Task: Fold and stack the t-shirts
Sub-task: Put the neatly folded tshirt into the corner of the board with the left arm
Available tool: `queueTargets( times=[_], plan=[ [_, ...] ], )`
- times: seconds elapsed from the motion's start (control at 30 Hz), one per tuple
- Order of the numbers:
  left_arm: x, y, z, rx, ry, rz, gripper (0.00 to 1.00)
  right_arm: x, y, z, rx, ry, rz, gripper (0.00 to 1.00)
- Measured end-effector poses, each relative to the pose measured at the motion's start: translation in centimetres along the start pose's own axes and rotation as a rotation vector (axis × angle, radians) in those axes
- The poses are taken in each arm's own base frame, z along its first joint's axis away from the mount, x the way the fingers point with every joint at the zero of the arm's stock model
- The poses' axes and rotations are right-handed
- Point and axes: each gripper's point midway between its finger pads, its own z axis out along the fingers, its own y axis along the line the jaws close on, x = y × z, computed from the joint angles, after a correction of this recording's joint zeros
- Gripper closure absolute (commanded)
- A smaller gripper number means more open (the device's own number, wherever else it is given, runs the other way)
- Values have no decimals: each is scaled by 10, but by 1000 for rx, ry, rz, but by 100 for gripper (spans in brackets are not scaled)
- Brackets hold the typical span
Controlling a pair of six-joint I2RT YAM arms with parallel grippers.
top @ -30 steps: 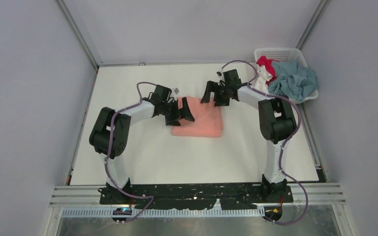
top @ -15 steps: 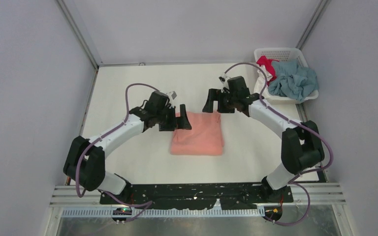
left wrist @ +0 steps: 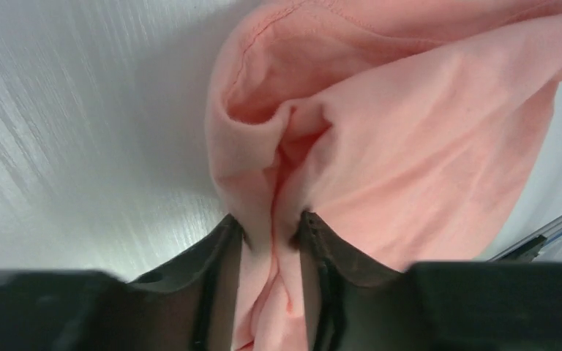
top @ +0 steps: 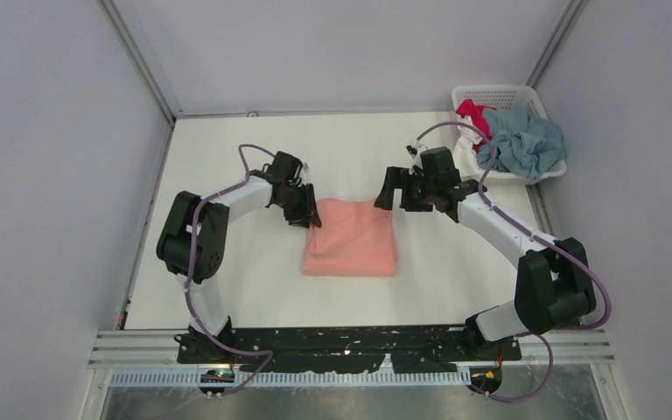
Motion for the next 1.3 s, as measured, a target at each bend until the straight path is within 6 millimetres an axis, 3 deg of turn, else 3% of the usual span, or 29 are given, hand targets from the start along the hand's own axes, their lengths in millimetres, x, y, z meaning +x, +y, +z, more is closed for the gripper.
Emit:
queueTargets(
  times=[0.03, 0.07, 0.27, 0.37, 0.47, 0.67, 0.73, 0.9, 0.97, 1.07, 1.3],
  plan=[
    [-1, 0, 2, -1, 4, -5, 98, 1, -2, 0, 5, 2, 3, 5],
    [0, 0, 4, -1, 12, -7, 100, 1, -3, -1, 7, 2, 5, 5],
    [-8, 4, 3, -17, 27, -14, 100, -4, -6, -5, 17, -18, 11, 5],
    [-31, 9, -9, -26, -13, -12, 100, -8, -8, -9, 20, -30, 14, 5],
    [-68, 26, -31, -66, -77, -18, 100, -12, -12, -14, 24, -50, 14, 5],
    [-161, 80, -69, -118, -196, -53, 100, -17, -30, -27, 57, -86, 39, 5],
    [-192, 108, -77, -117, -214, -77, 100, -15, -36, -29, 70, -85, 52, 5],
    [-241, 176, -102, -131, -256, -121, 100, -7, -52, -34, 123, -85, 83, 5],
    [-253, 201, -114, -151, -286, -135, 100, -4, -54, -39, 138, -90, 88, 5],
    [-255, 235, -130, -178, -309, -180, 100, -7, -54, -53, 163, -124, 83, 5],
    [-253, 288, -158, -292, -355, -237, 100, -15, -54, -88, 223, -216, 89, 5]
  ],
)
